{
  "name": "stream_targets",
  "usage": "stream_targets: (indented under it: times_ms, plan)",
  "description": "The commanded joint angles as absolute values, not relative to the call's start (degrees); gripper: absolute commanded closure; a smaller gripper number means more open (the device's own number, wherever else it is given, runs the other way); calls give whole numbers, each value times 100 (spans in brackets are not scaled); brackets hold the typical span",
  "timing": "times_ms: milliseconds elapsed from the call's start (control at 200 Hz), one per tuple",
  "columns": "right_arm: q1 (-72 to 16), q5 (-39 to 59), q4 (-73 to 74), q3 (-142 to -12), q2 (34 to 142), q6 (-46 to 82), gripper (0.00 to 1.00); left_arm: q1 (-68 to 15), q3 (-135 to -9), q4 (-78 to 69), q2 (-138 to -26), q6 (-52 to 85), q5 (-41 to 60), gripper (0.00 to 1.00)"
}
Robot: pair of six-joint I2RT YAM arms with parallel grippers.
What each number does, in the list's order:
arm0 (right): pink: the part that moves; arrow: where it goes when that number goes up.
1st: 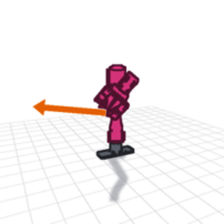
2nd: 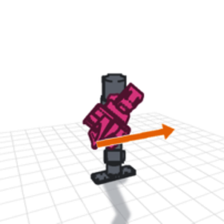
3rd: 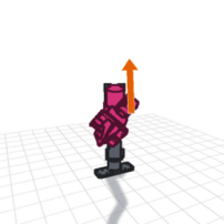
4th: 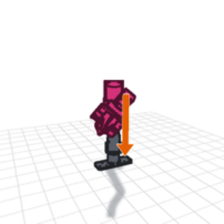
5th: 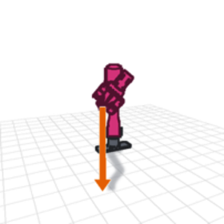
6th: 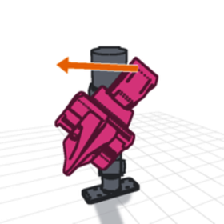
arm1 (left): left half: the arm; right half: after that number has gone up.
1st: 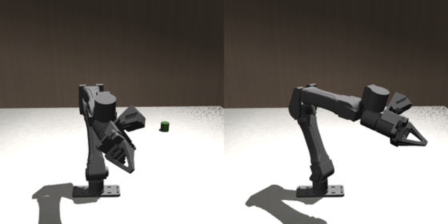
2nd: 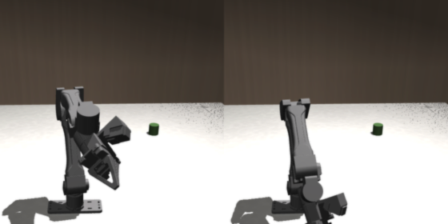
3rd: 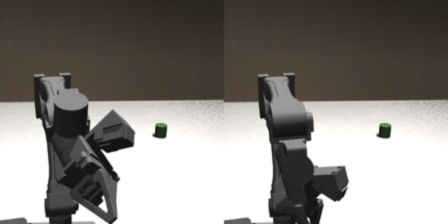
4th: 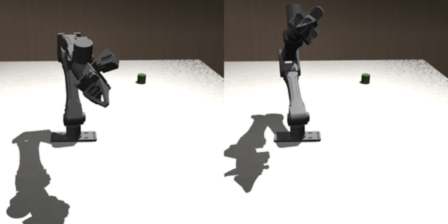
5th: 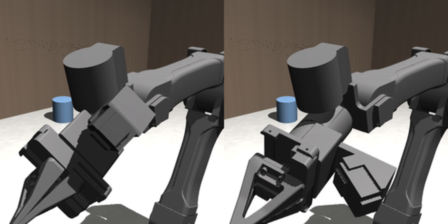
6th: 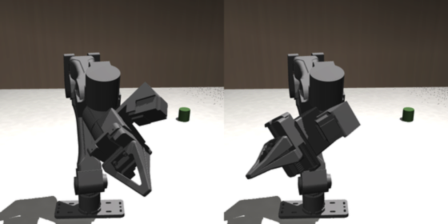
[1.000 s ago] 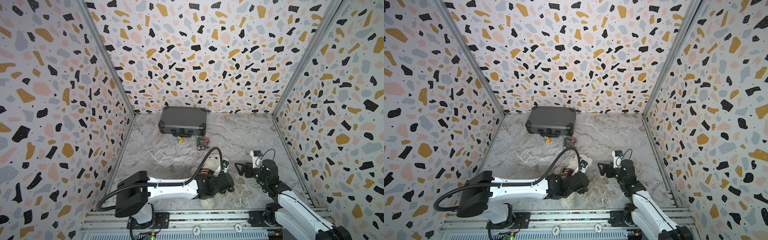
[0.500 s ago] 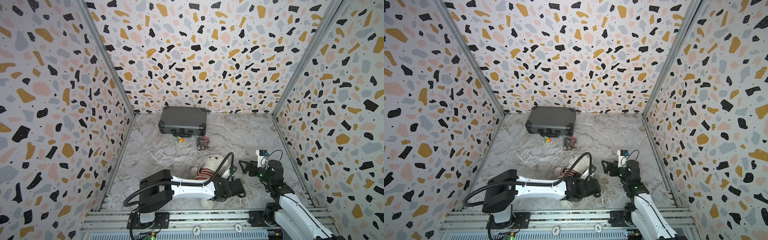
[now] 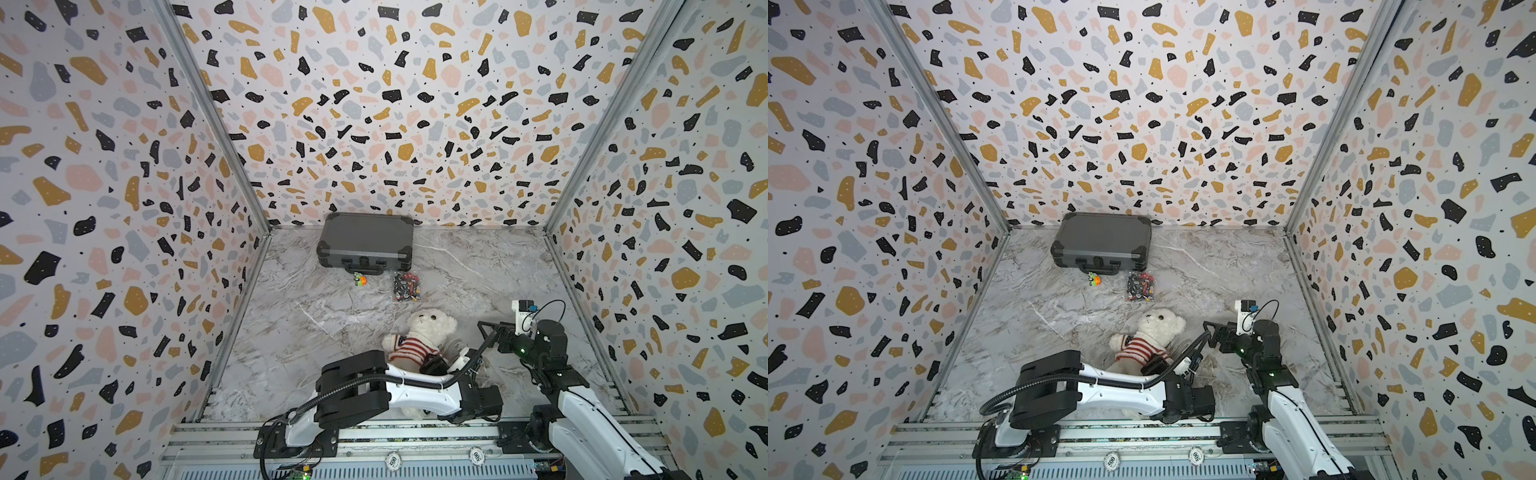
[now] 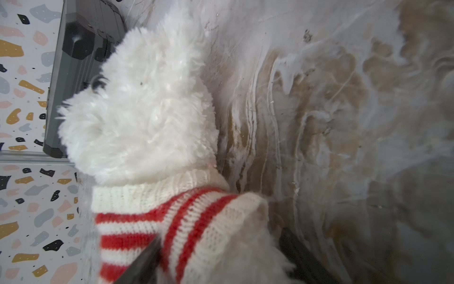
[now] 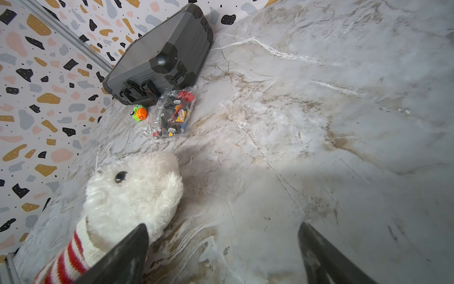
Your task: Dress the teddy bear
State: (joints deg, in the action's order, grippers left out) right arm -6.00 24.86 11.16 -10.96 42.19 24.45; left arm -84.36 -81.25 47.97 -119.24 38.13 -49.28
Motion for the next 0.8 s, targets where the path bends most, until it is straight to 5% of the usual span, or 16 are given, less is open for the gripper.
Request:
stream_targets:
  times_ms: [0,160,310,591,791]
  plan:
    - [-574,2532,1204,-1072,4179,2425,5,-8438,-8114,5108,-11828,3885,-5160,36]
    - [-562,2537,1202,-1072,4175,2421,5,-8437,-7890,4812,-11585,3867,-5097,52]
    - [-573,2532,1204,-1057,4144,2416,5,-8377,-7521,4274,-11052,3854,-4932,81]
    - [-625,3406,1788,-887,3921,2269,7,-7932,-6322,2655,-9402,3487,-4191,100]
    - [-1675,3449,2555,-618,3035,2235,7,-6924,-5085,1158,-7631,3320,-2627,100]
